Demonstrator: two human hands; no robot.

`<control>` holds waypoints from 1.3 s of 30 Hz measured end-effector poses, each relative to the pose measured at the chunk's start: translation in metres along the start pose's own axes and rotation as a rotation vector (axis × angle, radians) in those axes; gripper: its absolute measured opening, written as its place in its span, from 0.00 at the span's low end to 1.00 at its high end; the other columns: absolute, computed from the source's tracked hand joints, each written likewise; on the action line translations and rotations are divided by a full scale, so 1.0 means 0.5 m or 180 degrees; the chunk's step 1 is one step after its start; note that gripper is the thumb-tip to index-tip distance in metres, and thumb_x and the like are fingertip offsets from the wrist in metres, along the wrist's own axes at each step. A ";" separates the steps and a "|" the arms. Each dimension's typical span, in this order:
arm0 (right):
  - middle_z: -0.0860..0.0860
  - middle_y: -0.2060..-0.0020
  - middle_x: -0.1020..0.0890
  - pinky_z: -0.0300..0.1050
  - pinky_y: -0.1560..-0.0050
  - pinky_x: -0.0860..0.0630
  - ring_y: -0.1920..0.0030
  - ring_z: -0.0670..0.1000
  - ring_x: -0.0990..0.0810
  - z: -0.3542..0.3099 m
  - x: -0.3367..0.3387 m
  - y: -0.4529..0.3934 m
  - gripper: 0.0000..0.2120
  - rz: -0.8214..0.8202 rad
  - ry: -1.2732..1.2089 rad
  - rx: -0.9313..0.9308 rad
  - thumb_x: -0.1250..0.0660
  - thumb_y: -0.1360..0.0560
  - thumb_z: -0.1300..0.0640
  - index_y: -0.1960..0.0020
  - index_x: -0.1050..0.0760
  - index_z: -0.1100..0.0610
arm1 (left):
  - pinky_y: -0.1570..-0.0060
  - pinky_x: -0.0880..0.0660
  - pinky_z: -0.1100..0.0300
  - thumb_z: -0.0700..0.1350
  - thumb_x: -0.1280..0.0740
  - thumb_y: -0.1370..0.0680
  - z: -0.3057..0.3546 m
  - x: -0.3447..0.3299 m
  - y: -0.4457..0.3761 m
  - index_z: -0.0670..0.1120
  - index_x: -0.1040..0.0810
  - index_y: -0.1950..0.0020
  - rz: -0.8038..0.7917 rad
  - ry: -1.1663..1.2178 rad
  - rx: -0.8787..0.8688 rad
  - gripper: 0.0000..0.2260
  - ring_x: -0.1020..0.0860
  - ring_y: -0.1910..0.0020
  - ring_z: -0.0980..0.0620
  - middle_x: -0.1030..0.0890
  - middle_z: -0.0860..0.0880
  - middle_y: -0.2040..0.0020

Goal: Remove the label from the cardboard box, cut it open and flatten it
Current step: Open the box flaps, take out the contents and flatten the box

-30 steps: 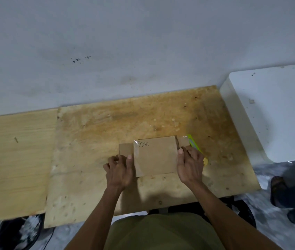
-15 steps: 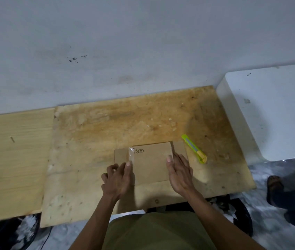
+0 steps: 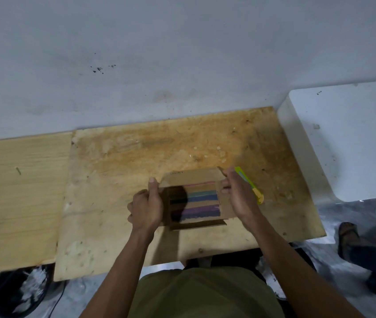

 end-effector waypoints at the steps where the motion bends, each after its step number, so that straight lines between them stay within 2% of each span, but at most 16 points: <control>1: 0.63 0.54 0.21 0.49 0.52 0.28 0.56 0.55 0.22 -0.016 0.003 -0.009 0.31 0.0032 0.0043 0.0063 0.49 0.20 0.37 0.42 0.25 0.64 | 0.37 0.32 0.35 0.79 0.59 0.32 0.015 0.002 -0.007 0.50 0.19 0.53 0.0016 0.0039 -0.0014 0.41 0.26 0.39 0.37 0.20 0.42 0.45; 3: 0.58 0.52 0.19 0.50 0.50 0.28 0.51 0.56 0.21 -0.047 0.007 -0.026 0.26 0.0101 0.0109 0.0175 0.48 0.19 0.41 0.40 0.24 0.61 | 0.37 0.32 0.36 0.78 0.60 0.31 0.048 0.004 -0.020 0.50 0.19 0.50 0.0033 0.0120 -0.0059 0.42 0.25 0.42 0.39 0.19 0.43 0.44; 6: 0.44 0.52 0.20 0.47 0.51 0.27 0.47 0.50 0.21 -0.067 0.004 -0.057 0.21 0.0181 0.0192 0.0298 0.47 0.20 0.37 0.39 0.24 0.48 | 0.43 0.26 0.45 0.69 0.52 0.23 0.094 -0.004 -0.029 0.50 0.22 0.54 -0.0028 0.0258 -0.0278 0.29 0.23 0.49 0.43 0.20 0.49 0.55; 8: 0.41 0.47 0.20 0.46 0.48 0.25 0.44 0.48 0.21 -0.060 -0.007 -0.086 0.19 0.0053 0.0351 0.0475 0.44 0.20 0.38 0.34 0.31 0.45 | 0.47 0.26 0.52 0.66 0.47 0.21 0.104 -0.019 -0.037 0.46 0.24 0.40 -0.0103 0.0281 -0.0542 0.26 0.23 0.46 0.45 0.19 0.46 0.45; 9: 0.42 0.42 0.22 0.45 0.45 0.25 0.41 0.47 0.23 -0.051 -0.014 -0.098 0.23 -0.0064 0.0437 0.0517 0.41 0.21 0.40 0.28 0.39 0.44 | 0.46 0.26 0.52 0.65 0.43 0.22 0.104 -0.028 -0.041 0.46 0.31 0.30 -0.0145 0.0237 -0.0702 0.29 0.23 0.42 0.44 0.22 0.44 0.37; 11: 0.46 0.31 0.29 0.48 0.39 0.27 0.35 0.48 0.28 -0.035 -0.026 -0.113 0.32 -0.0278 0.0689 0.0563 0.35 0.22 0.47 0.25 0.51 0.42 | 0.39 0.26 0.47 0.64 0.37 0.24 0.098 -0.041 -0.047 0.49 0.45 0.24 -0.0226 -0.0001 -0.1157 0.35 0.27 0.34 0.44 0.30 0.43 0.29; 13: 0.49 0.27 0.35 0.48 0.35 0.30 0.31 0.49 0.32 -0.019 -0.036 -0.124 0.37 -0.0507 0.1235 0.0726 0.31 0.25 0.50 0.26 0.51 0.42 | 0.33 0.31 0.46 0.62 0.31 0.27 0.096 -0.056 -0.059 0.50 0.48 0.24 -0.0363 -0.0565 -0.1702 0.39 0.35 0.29 0.45 0.37 0.45 0.25; 15: 0.49 0.24 0.39 0.51 0.31 0.33 0.27 0.52 0.37 -0.001 -0.046 -0.139 0.43 -0.0759 0.2069 0.0931 0.28 0.30 0.44 0.25 0.51 0.44 | 0.28 0.39 0.42 0.65 0.27 0.34 0.087 -0.080 -0.083 0.51 0.52 0.22 -0.0783 -0.1443 -0.1957 0.50 0.46 0.24 0.45 0.48 0.50 0.21; 17: 0.46 0.21 0.49 0.57 0.26 0.41 0.22 0.52 0.48 0.019 -0.056 -0.155 0.54 -0.1078 0.2783 0.1002 0.27 0.37 0.35 0.23 0.57 0.44 | 0.27 0.48 0.34 0.69 0.25 0.43 0.067 -0.103 -0.112 0.55 0.60 0.22 -0.1321 -0.2267 -0.1781 0.61 0.58 0.22 0.45 0.59 0.54 0.21; 20: 0.44 0.22 0.64 0.66 0.25 0.56 0.22 0.53 0.65 0.050 -0.066 -0.171 0.67 -0.1561 0.3524 0.0807 0.27 0.47 0.26 0.24 0.67 0.41 | 0.31 0.59 0.27 0.71 0.23 0.52 0.028 -0.116 -0.144 0.58 0.67 0.24 -0.1819 -0.3038 -0.1373 0.71 0.70 0.24 0.44 0.68 0.53 0.22; 22: 0.47 0.23 0.70 0.69 0.27 0.65 0.26 0.55 0.74 0.064 -0.066 -0.166 0.72 -0.1760 0.3831 0.0817 0.29 0.52 0.22 0.25 0.71 0.41 | 0.33 0.63 0.26 0.74 0.26 0.55 0.000 -0.119 -0.149 0.55 0.71 0.24 -0.1855 -0.3372 -0.1342 0.74 0.75 0.27 0.43 0.72 0.52 0.24; 24: 0.50 0.25 0.73 0.70 0.30 0.70 0.28 0.57 0.79 0.078 -0.064 -0.158 0.74 -0.1818 0.4095 0.0979 0.30 0.55 0.21 0.25 0.73 0.42 | 0.34 0.64 0.25 0.76 0.28 0.56 -0.025 -0.121 -0.148 0.53 0.73 0.25 -0.1733 -0.3491 -0.1388 0.75 0.77 0.29 0.43 0.74 0.50 0.25; 29: 0.54 0.25 0.73 0.71 0.30 0.67 0.28 0.59 0.78 0.113 -0.065 -0.138 0.74 -0.1754 0.4542 0.1224 0.27 0.50 0.24 0.25 0.75 0.45 | 0.33 0.63 0.26 0.76 0.28 0.53 -0.051 -0.128 -0.137 0.53 0.74 0.26 -0.1379 -0.3528 -0.1358 0.74 0.78 0.29 0.41 0.76 0.48 0.26; 33: 0.53 0.25 0.73 0.67 0.28 0.68 0.27 0.58 0.77 0.100 -0.073 -0.129 0.72 -0.1708 0.4422 0.1241 0.26 0.48 0.27 0.24 0.72 0.46 | 0.31 0.67 0.32 0.76 0.29 0.48 -0.046 -0.120 -0.131 0.49 0.68 0.23 -0.1057 -0.3627 -0.1578 0.70 0.75 0.28 0.36 0.73 0.44 0.24; 36: 0.52 0.22 0.67 0.63 0.26 0.67 0.25 0.55 0.73 0.102 -0.065 -0.108 0.64 -0.1508 0.4297 0.1289 0.28 0.41 0.28 0.21 0.65 0.50 | 0.28 0.68 0.37 0.76 0.32 0.43 -0.049 -0.113 -0.125 0.45 0.64 0.22 -0.1056 -0.3700 -0.1899 0.66 0.72 0.26 0.39 0.72 0.44 0.25; 39: 0.50 0.22 0.66 0.58 0.23 0.62 0.24 0.51 0.71 0.132 -0.055 -0.081 0.56 -0.1492 0.4079 0.1202 0.36 0.32 0.28 0.21 0.65 0.52 | 0.26 0.64 0.41 0.76 0.35 0.39 -0.079 -0.105 -0.120 0.44 0.66 0.22 -0.1252 -0.3394 -0.1880 0.63 0.70 0.25 0.43 0.69 0.45 0.23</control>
Point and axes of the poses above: each hand's wrist, its own y-axis away from the middle knuckle, its own x-axis out of the back of the hand, z = x × y, the point moved 5 cm from there along -y, towards the middle knuckle
